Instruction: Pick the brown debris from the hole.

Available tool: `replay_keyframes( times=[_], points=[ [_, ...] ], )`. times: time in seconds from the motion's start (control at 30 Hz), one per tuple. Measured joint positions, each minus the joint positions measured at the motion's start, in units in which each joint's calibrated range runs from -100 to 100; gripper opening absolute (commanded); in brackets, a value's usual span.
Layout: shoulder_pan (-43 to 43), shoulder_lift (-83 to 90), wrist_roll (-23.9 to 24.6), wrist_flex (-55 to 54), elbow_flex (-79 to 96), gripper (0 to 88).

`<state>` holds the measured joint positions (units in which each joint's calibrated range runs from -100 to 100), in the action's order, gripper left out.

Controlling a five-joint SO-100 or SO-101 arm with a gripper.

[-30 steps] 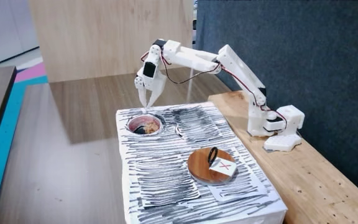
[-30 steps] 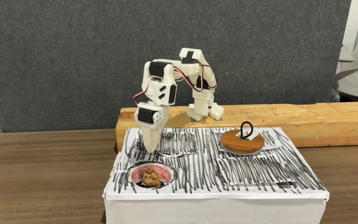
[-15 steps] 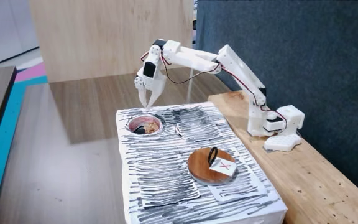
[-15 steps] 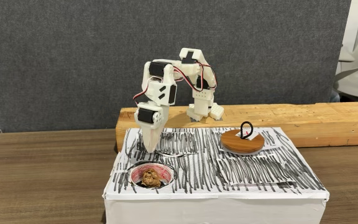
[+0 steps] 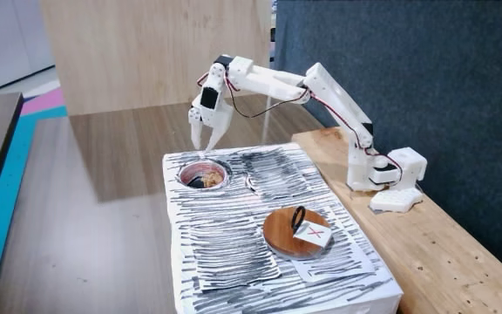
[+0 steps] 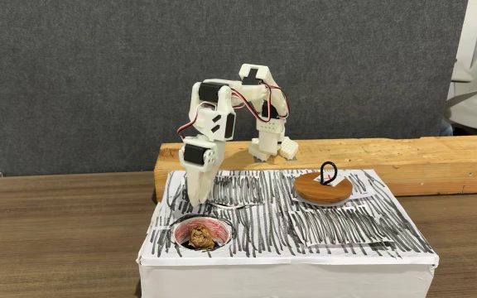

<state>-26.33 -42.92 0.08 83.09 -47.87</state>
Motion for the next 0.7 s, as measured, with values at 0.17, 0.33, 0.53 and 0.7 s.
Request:
replay_keyframes(
  times=[0.17, 0.33, 0.53, 0.7],
  points=[
    [-0.1, -3.7, 0.0, 0.0, 0.0, 13.8],
    [-0.1, -8.6, 0.0, 0.0, 0.0, 14.2],
    [-0.1, -11.3, 0.0, 0.0, 0.0, 14.3],
    [-0.1, -11.3, 0.0, 0.0, 0.0, 14.3]
  ],
)
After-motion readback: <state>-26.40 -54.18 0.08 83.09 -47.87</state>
